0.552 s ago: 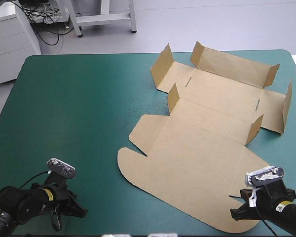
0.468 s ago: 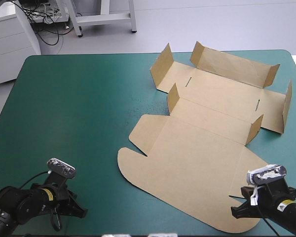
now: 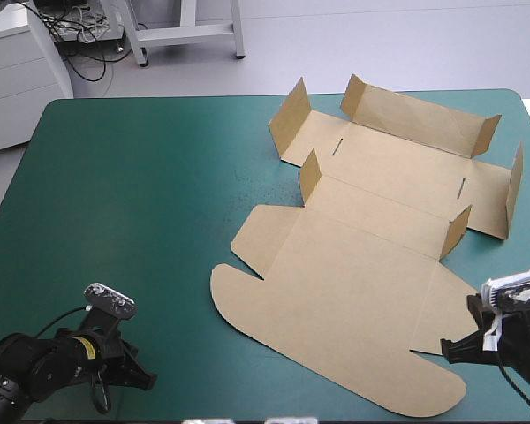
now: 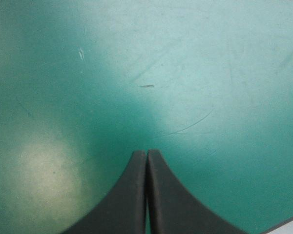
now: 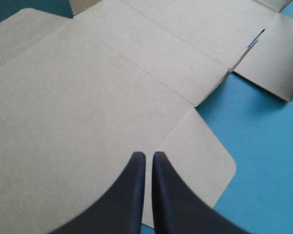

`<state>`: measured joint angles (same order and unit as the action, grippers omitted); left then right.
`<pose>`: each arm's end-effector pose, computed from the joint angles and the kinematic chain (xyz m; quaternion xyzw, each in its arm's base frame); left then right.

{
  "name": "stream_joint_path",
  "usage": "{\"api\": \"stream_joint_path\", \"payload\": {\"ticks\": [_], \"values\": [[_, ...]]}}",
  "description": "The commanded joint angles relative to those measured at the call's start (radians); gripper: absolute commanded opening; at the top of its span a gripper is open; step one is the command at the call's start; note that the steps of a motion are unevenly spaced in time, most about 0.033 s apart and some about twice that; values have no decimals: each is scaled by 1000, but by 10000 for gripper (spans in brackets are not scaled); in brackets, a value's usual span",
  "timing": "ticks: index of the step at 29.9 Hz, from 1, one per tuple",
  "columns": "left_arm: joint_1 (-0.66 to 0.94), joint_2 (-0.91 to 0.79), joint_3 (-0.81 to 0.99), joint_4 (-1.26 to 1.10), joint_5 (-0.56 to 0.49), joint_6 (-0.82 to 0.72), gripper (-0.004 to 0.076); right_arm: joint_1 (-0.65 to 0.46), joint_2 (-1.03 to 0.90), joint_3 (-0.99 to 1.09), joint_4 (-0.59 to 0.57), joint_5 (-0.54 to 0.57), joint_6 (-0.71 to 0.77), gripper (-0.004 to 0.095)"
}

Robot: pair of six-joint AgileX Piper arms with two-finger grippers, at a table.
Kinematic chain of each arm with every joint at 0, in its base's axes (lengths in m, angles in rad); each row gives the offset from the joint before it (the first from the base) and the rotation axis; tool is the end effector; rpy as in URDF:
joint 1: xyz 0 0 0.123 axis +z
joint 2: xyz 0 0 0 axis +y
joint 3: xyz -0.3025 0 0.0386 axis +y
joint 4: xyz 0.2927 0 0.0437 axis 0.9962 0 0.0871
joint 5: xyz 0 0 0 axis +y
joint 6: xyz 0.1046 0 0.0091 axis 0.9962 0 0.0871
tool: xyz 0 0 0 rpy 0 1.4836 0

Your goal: Fold the box

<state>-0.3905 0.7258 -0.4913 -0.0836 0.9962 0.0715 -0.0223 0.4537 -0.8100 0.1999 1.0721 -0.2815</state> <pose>0.1245 -0.0592 0.2319 0.2092 0.9539 -0.0722 0.2029 0.0886 0.0163 0.3732 -0.1119 0.8795 0.0303 0.4615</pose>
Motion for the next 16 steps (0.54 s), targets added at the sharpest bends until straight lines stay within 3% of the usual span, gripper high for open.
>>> {"api": "stream_joint_path", "payload": {"ticks": [1, 7, 11, 16], "values": [[-1, -2, -25, -13, -30, -6, -32, 1, 37, -81, -60, -40, 62, 199], [-1, -2, -25, -13, -30, -6, -32, 1, 157, -128, -88, -28, 143, 482], [-1, -2, -25, -13, -30, -6, -32, 1, 276, -155, -108, -28, 218, 566], [-1, -2, -25, -13, -30, -6, -32, 1, 429, -187, -117, -43, 269, 596]]}}
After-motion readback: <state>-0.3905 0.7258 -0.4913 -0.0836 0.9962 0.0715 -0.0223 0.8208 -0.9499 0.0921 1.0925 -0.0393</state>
